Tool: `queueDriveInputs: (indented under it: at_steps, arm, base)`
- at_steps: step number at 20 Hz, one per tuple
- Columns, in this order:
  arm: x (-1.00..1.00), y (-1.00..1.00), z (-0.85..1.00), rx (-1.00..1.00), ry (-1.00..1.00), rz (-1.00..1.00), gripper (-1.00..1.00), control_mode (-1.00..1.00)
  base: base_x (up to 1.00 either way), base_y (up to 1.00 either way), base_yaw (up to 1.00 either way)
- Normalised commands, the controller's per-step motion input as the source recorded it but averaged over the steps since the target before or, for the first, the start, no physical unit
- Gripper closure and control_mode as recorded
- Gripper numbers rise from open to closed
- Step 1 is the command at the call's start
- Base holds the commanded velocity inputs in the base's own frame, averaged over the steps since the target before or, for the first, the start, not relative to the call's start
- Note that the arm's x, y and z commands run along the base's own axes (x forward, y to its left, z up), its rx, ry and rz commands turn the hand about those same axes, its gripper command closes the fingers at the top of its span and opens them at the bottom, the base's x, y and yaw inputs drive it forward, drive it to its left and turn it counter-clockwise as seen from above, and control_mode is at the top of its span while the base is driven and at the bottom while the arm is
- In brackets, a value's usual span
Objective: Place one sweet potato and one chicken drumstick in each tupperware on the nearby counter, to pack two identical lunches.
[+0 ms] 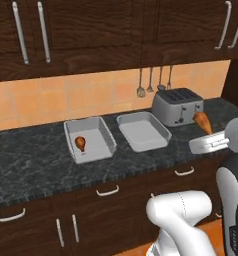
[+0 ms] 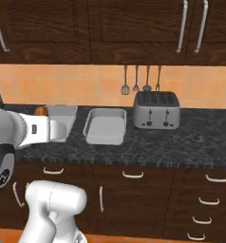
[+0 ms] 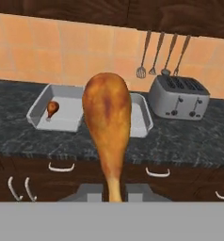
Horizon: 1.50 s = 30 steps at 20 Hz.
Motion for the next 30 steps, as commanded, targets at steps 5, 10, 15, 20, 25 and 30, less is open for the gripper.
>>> queueDriveInputs:
  at_steps: [5, 10, 15, 20, 25, 30]
  arm:
    - [0.0, 0.0, 0.0, 0.0, 0.0, 0.0, 1.0, 1.0]
    - [0.06, -0.02, -0.11, 0.03, 0.0, 0.05, 1.0, -1.0]
    - [0.3, -0.11, -0.81, 0.01, 0.23, 0.06, 1.0, -1.0]
    - [0.98, 0.05, -0.74, 0.0, 0.11, -0.11, 1.0, -1.0]
    - [0.91, 0.0, -0.65, 0.0, 0.05, 0.0, 1.0, -1.0]
    - [0.87, -0.04, -0.42, 0.0, 0.08, 0.08, 1.0, -1.0]
  base:
    - [0.71, 0.05, 0.02]
    - [0.39, -0.25, 0.21]
    - [0.0, 0.0, 0.0]
    - [0.0, 0.0, 0.0]
    - [0.0, 0.0, 0.0]
    - [0.0, 0.0, 0.0]
